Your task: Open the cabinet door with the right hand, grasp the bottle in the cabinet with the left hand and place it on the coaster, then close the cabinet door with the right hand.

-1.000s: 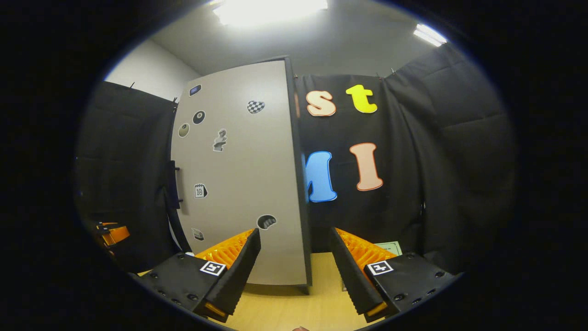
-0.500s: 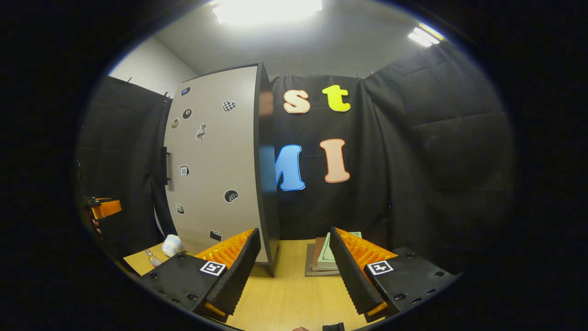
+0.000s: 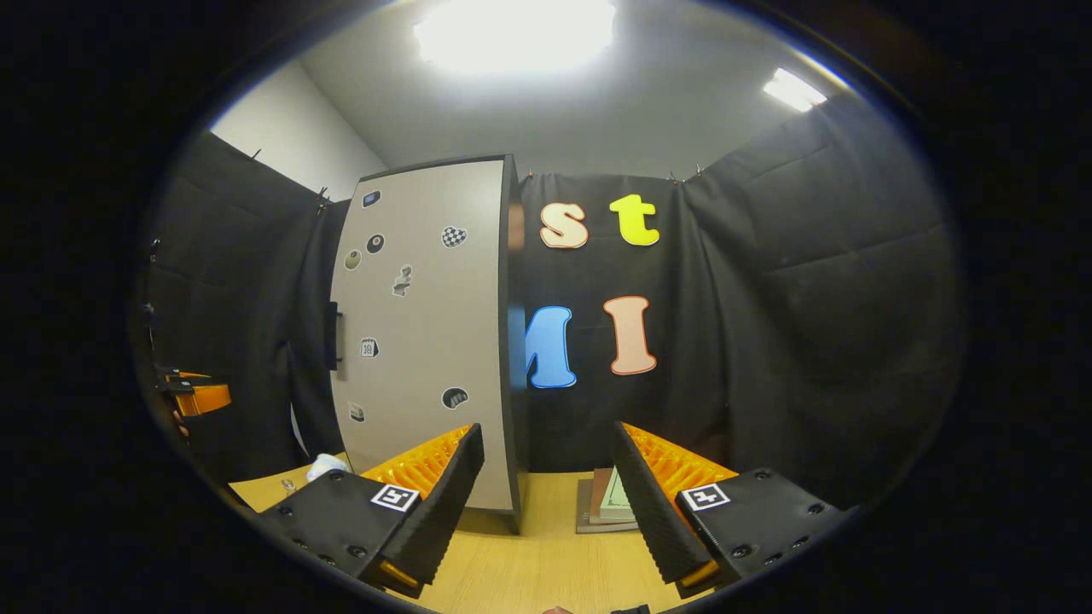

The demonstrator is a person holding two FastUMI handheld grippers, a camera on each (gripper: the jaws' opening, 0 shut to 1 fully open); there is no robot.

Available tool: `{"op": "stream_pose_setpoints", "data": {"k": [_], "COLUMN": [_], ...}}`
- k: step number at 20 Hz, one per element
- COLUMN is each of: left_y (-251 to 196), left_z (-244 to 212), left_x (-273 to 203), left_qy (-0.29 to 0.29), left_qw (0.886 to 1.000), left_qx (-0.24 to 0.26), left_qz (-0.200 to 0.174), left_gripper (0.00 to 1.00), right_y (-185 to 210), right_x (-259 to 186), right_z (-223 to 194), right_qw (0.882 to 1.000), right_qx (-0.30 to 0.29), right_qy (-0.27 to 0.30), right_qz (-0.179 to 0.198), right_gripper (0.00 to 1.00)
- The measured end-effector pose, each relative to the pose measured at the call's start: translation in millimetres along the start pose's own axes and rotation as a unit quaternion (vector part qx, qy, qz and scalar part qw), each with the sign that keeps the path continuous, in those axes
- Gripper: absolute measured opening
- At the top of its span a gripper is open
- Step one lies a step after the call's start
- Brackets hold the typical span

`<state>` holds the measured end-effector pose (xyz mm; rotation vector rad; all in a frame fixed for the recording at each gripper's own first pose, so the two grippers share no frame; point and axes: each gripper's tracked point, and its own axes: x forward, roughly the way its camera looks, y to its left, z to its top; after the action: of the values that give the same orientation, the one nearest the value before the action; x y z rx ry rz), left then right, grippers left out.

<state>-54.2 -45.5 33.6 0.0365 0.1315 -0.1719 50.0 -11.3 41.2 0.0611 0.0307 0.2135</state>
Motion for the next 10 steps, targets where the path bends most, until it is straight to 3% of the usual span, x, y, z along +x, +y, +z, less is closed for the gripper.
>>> {"op": "stream_pose_setpoints", "data": {"k": [1, 4, 7, 10], "left_y": [2.6, 10.8, 15.9, 22.0], "left_z": [-1.2, -4.1, -4.0, 0.8], "left_x": [-1.4, -3.8, -4.7, -0.1], "left_qy": [0.001, 0.004, 0.003, 0.001], "left_qw": [1.0, 1.0, 1.0, 1.0], "left_qx": [-0.002, -0.01, -0.015, -0.014], "left_qz": [0.001, 0.006, 0.007, 0.012], "left_gripper": [0.77, 0.79, 0.8, 0.79], "right_y": [2.3, 9.4, 15.0, 12.3], "right_x": [0.2, 1.6, 0.9, 0.8], "right_z": [-0.2, 2.9, 10.7, 20.3], "right_qw": [1.0, 1.0, 0.999, 0.999], "right_qx": [-0.002, -0.012, -0.025, -0.037], "right_qy": [0.0, -0.003, -0.014, -0.029], "right_qz": [0.003, 0.011, 0.021, 0.018], "right_gripper": [0.92, 0.96, 0.92, 0.96]}}
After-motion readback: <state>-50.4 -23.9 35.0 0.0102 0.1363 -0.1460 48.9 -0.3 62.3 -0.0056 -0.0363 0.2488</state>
